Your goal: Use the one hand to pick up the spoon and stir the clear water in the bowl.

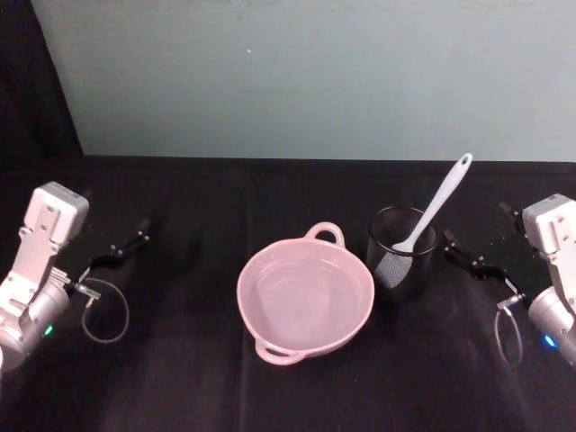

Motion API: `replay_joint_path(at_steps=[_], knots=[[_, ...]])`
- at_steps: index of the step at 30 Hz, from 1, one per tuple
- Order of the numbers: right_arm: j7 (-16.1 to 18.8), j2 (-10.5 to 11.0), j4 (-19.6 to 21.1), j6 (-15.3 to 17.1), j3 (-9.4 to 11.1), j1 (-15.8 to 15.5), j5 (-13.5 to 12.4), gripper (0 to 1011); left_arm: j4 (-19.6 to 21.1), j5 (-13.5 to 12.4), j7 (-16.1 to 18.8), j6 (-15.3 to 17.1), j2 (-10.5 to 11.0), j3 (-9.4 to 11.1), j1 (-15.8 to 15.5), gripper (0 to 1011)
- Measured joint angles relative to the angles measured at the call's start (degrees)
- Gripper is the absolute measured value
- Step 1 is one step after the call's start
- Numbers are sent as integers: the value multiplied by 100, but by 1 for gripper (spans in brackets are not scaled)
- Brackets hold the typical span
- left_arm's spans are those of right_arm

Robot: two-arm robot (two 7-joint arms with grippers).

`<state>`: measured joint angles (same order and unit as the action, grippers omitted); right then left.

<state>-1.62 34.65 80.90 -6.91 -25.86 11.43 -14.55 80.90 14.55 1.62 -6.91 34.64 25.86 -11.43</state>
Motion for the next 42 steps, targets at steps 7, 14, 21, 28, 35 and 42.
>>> replay_joint_path(at_steps=[7,14,21,28,35,42], knots=[[0,0,0,0,0,0,0,1003,0,0,0,0,0,0,0,1005],[0,0,1,0,0,0,0,1003,0,0,0,0,0,0,0,1005],[0,0,0,0,0,0,0,1002,0,0,0,0,0,0,0,1005],[0,0,0,0,0,0,0,1003,0,0,0,0,0,0,0,1005],[0,0,0,0,0,0,0,1003,0,0,0,0,0,0,0,1005],[9,5,14,0,16,-21,7,1003,0,0,0,0,0,0,0,1005]])
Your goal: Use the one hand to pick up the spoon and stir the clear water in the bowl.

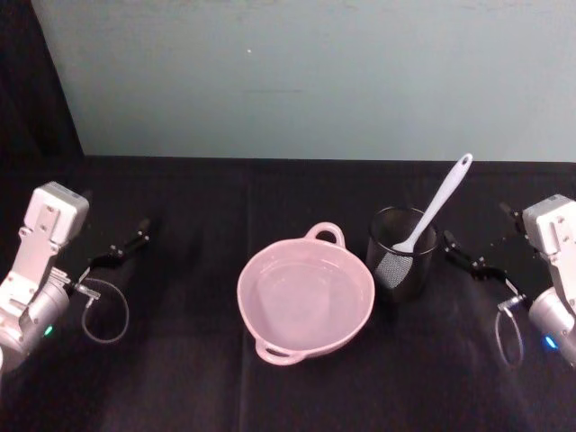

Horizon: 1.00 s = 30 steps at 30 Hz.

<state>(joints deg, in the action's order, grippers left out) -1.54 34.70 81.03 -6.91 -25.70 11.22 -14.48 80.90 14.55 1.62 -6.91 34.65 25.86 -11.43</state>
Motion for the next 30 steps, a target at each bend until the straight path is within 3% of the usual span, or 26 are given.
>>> replay_joint_path(at_steps=[9,12,17,20,24,25,30], knots=[[67,123,194,-231,236,-351,15,1003,0,0,0,0,0,0,0,1005],[89,184,392,-317,404,-545,-120,1003,0,0,0,0,0,0,0,1005],[301,211,742,-304,731,-843,-655,1003,0,0,0,0,0,0,0,1005],[449,179,884,-111,850,-918,-954,1003,0,0,0,0,0,0,0,1005],[720,64,946,126,954,-885,-1345,1003,0,0,0,0,0,0,0,1005],[720,64,946,126,954,-885,-1345,1003,0,0,0,0,0,0,0,1005],[1161,-207,835,431,1102,-687,-2000,1003,0,0,0,0,0,0,0,1005]])
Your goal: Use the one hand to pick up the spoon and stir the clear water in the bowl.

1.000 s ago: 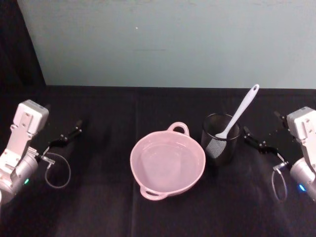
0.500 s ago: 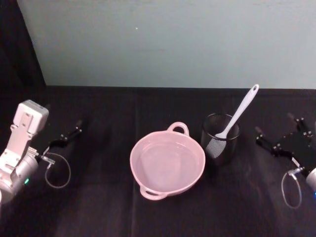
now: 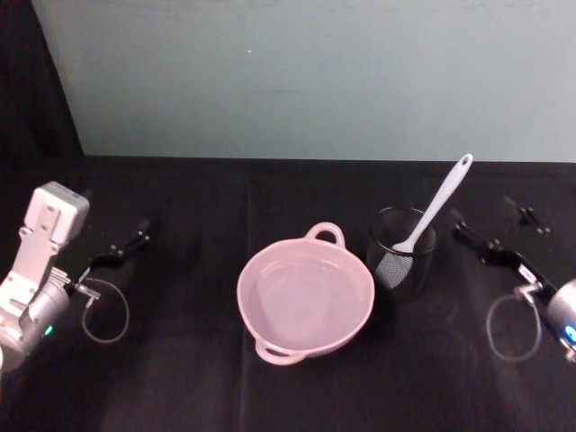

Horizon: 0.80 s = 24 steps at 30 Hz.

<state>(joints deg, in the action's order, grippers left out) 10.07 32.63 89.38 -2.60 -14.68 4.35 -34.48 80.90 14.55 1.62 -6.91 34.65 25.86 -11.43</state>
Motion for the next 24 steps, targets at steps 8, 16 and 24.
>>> replay_joint_path(at_steps=[8,16,24], knots=[[530,-429,-407,461,151,397,-734,1003,0,0,0,0,0,0,0,1005],[836,-743,-790,828,289,687,-1298,1003,0,0,0,0,0,0,0,1005],[1072,-853,-1119,1121,317,931,-1891,1003,0,0,0,0,0,0,0,1005]])
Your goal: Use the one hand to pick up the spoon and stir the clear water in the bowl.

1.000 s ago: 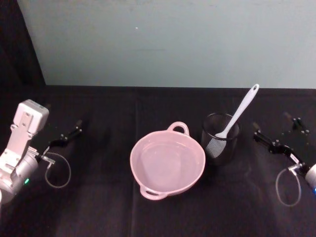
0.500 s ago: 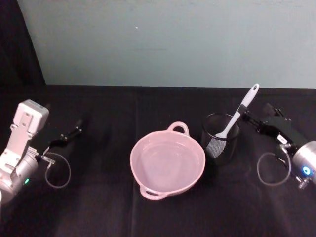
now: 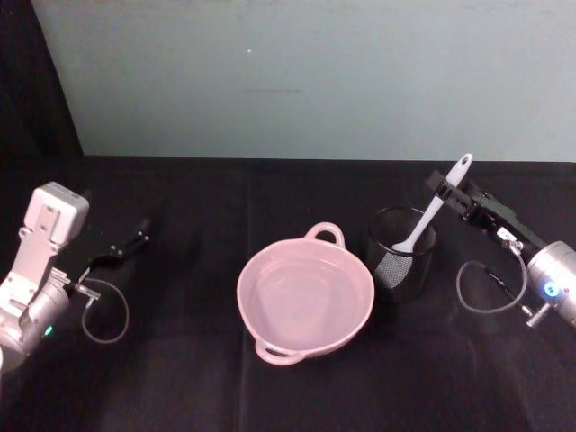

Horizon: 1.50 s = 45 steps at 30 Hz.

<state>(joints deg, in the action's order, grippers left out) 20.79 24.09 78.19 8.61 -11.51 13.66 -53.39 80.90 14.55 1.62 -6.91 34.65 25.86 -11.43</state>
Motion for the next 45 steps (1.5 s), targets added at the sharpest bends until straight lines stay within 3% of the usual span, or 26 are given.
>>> replay_joint_path(at_steps=[9,19,30,36,45], knots=[[161,-3,-138,169,-15,118,-408,964,0,0,0,0,0,0,0,1005],[126,43,-149,99,-152,168,-519,693,0,0,0,0,0,0,0,1005],[15,182,-84,-74,-335,195,-511,330,0,0,0,0,0,0,0,1005],[-166,319,131,-268,-435,173,-257,138,0,0,0,0,0,0,0,1005],[-377,555,827,-516,-479,80,392,118,0,0,0,0,0,0,0,1005]])
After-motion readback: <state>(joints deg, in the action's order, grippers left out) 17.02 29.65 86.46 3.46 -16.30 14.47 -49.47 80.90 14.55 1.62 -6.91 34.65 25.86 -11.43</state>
